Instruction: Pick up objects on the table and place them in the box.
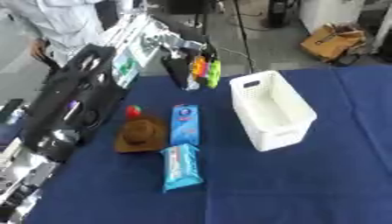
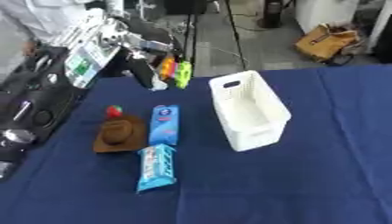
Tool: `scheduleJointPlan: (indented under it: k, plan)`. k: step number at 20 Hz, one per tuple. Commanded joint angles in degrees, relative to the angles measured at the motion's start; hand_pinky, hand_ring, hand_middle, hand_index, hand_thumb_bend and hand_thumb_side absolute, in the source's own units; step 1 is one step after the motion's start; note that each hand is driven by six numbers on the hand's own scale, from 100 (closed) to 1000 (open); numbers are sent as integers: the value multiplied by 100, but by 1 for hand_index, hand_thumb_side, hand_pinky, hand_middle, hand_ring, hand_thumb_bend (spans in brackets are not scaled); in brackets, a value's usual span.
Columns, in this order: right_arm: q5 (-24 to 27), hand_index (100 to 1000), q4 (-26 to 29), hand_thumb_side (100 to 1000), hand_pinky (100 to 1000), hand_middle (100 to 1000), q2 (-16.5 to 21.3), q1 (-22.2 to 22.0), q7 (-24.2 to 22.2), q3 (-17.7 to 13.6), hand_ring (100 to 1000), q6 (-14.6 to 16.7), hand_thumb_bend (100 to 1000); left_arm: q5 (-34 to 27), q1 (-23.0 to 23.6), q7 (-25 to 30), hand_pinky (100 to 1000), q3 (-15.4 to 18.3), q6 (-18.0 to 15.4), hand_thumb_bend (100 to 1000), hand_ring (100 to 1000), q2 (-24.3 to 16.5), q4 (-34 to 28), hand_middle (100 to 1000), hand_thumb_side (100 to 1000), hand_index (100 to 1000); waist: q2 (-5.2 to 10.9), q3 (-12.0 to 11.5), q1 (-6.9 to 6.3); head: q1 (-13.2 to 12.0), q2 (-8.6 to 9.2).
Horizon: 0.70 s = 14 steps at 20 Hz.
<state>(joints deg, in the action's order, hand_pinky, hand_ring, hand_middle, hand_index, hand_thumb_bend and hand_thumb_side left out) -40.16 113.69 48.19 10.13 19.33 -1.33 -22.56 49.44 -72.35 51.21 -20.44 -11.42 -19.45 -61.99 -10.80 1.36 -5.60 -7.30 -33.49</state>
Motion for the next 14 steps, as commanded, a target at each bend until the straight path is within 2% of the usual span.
scheduleJointPlan:
  k: [1, 4, 6, 9, 14]
  plan:
    - [37, 770, 90, 1000, 865, 818, 105, 89, -2, -29, 905, 25, 100, 150, -246, 22, 1000, 185, -65, 100, 439, 74, 192, 404, 301, 559, 125, 20, 36, -31, 73]
    - [42, 770, 90, 1000, 865, 818, 101, 103, -8, -22, 905, 33, 100, 259, -316, -33, 1000, 278, -63, 100, 439, 203, 376, 404, 305, 559, 125, 47, 37, -49, 81]
    - [46, 770, 90, 1000, 865, 818, 96, 124, -14, -8, 906, 46, 100, 337, -384, -49, 1000, 359, -32, 100, 433, 321, 520, 399, 275, 554, 122, 84, 32, -84, 86]
    - [53, 770, 90, 1000, 865, 818, 87, 146, -26, 7, 907, 55, 100, 475, -482, -68, 1000, 479, -11, 100, 434, 484, 753, 401, 311, 557, 114, 124, 22, -129, 84]
    - [58, 770, 90, 1000, 865, 818, 84, 183, -39, 26, 908, 73, 100, 640, -575, -139, 1000, 628, -6, 100, 432, 662, 1002, 399, 311, 555, 106, 195, 10, -178, 92]
